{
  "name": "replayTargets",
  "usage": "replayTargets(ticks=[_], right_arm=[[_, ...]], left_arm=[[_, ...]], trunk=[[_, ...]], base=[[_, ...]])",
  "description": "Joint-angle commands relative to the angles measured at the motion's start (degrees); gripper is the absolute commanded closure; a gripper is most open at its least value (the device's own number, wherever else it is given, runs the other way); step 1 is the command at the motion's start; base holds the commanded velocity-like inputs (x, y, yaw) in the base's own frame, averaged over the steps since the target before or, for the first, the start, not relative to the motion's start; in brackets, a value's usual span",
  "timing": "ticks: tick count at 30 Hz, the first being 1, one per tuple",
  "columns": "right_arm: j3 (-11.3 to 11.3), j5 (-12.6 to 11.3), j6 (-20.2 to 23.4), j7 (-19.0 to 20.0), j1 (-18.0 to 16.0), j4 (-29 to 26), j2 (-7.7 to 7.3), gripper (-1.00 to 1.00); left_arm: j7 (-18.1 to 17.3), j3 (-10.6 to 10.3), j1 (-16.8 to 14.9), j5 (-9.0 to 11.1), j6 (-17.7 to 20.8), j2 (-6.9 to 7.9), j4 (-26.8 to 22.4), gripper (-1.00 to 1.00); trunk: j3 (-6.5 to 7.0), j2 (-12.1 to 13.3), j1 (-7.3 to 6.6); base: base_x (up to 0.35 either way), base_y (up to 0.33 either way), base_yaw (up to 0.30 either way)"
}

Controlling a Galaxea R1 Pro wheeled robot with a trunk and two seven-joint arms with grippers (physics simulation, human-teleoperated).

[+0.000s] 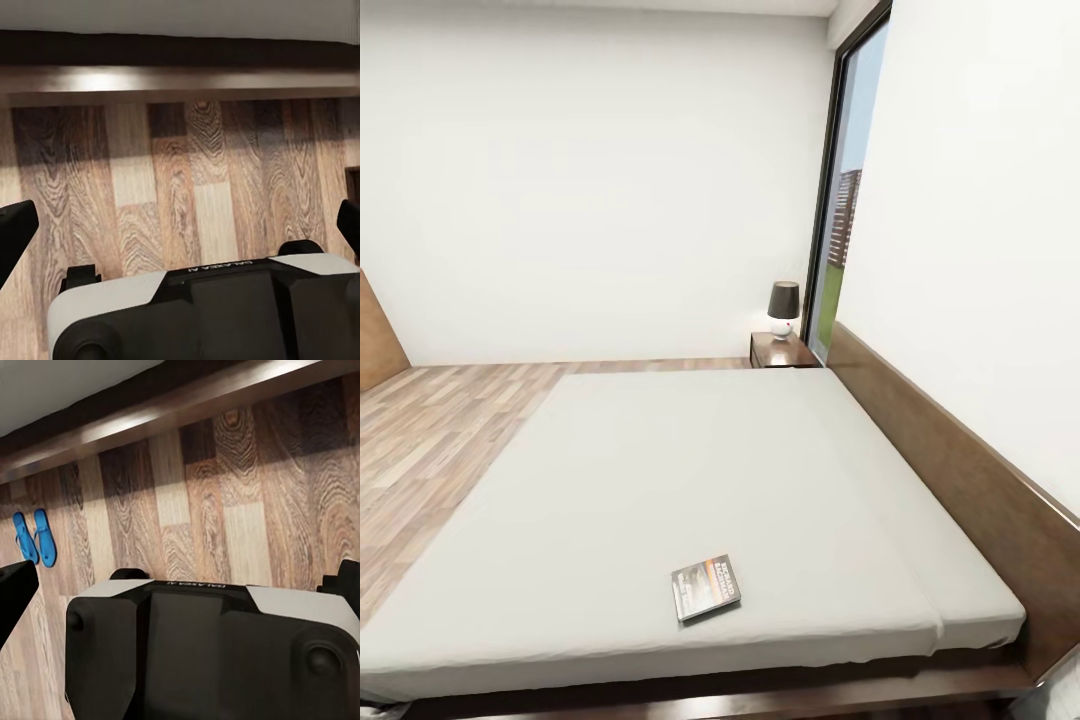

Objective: In the bedroom, move the book from the bed onto either nightstand, and place the two sandals side by side next to the bed.

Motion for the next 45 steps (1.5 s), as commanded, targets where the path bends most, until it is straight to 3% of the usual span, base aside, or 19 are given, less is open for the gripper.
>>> replayTargets(ticks=[1,5,8,12,16,17,19,20,23,27,30,32,33,36,40,45], right_arm=[[-0.44,-0.02,0.16,0.26,-0.06,0.04,-0.01,-1.00],[-0.44,-0.02,0.15,0.26,-0.09,0.04,-0.01,-1.00],[-0.44,0.01,0.15,0.26,-0.09,0.04,-0.01,-1.00],[-0.44,0.17,0.15,0.23,-0.09,0.04,-0.01,-1.00],[-0.44,0.23,0.15,0.22,-0.09,0.04,-0.01,-1.00],[-0.44,0.23,0.15,0.23,-0.08,0.04,-0.01,-1.00],[-0.44,0.24,0.15,0.22,-0.09,0.04,-0.01,-1.00],[-0.44,0.24,0.15,0.24,-0.09,0.04,-0.01,-1.00],[-0.44,0.24,0.15,0.25,-0.09,0.04,-0.01,-1.00],[-0.44,0.24,0.15,0.26,-0.09,0.04,-0.01,-1.00],[-0.43,0.26,0.15,0.26,-0.09,0.04,-0.01,-1.00],[-0.43,0.25,0.16,0.26,-0.09,0.04,-0.01,-1.00],[-0.43,0.25,0.15,0.26,-0.09,0.04,-0.01,-1.00],[-0.44,0.24,0.16,0.26,-0.09,0.04,0.00,-1.00],[-0.42,0.24,0.17,0.26,-0.09,0.04,0.00,-1.00],[-0.40,0.24,0.16,0.26,-0.07,0.04,0.00,-1.00]], left_arm=[[-0.58,0.09,-0.07,0.47,0.03,0.01,-0.02,-1.00],[-2.48,0.07,-0.38,0.41,0.55,-0.05,-0.93,-1.00],[-3.06,0.06,-0.96,0.40,3.30,-0.04,-3.72,-1.00],[-3.35,0.06,-2.18,0.43,16.65,-0.07,-17.25,-1.00],[-3.49,0.06,-2.50,0.70,30.52,-0.11,-34.44,-1.00],[-3.50,0.06,-2.53,1.44,33.97,-0.13,-39.96,-1.00],[-3.51,0.06,-2.55,3.10,37.04,-0.18,-45.12,-1.00],[-3.48,0.04,-2.56,5.61,40.05,-0.21,-49.87,-1.00],[-3.42,0.00,-2.62,9.85,44.22,-0.18,-56.80,-1.00],[-3.25,0.04,-2.65,13.06,46.30,-0.24,-65.46,-1.00],[-2.54,0.05,-2.70,14.49,46.61,-1.88,-71.12,-1.00],[-1.28,0.06,-2.72,14.78,46.63,-3.26,-72.86,-1.00],[2.44,0.06,-2.89,14.96,46.61,-5.66,-74.77,-1.00],[13.66,-0.09,-4.62,15.40,46.55,-8.49,-75.86,-1.00],[19.20,-0.17,-6.24,15.70,46.61,-9.30,-72.29,-1.00],[21.00,-0.20,-7.92,16.26,46.85,-9.52,-66.12,-1.00]], trunk=[[-0.13,-0.13,0.03],[-0.13,-0.13,0.03],[-0.13,-0.13,0.03],[-0.13,-0.13,0.03],[-0.13,-0.13,0.03],[-0.13,-0.13,0.03],[-0.13,-0.13,0.03],[-0.13,-0.13,0.03],[-0.13,-0.13,0.03],[-0.13,-0.13,0.03],[-0.13,-0.13,0.03],[-0.13,-0.13,0.03],[-0.13,-0.13,0.03],[-0.13,-0.13,0.03],[-0.13,-0.13,0.03],[-0.13,-0.13,0.03]], base=[[0.000,0.000,0.000],[0.000,0.000,0.000],[0.000,0.000,0.000],[0.000,0.000,0.000],[0.000,0.000,0.000],[0.000,0.000,0.000],[0.000,0.000,0.000],[0.000,0.000,0.000],[0.000,0.000,0.000],[0.000,0.000,0.000],[0.000,0.000,0.000],[0.000,0.000,0.000],[0.000,0.000,0.000],[0.000,0.000,0.000],[0.000,0.000,0.000],[0.000,0.000,0.000]])
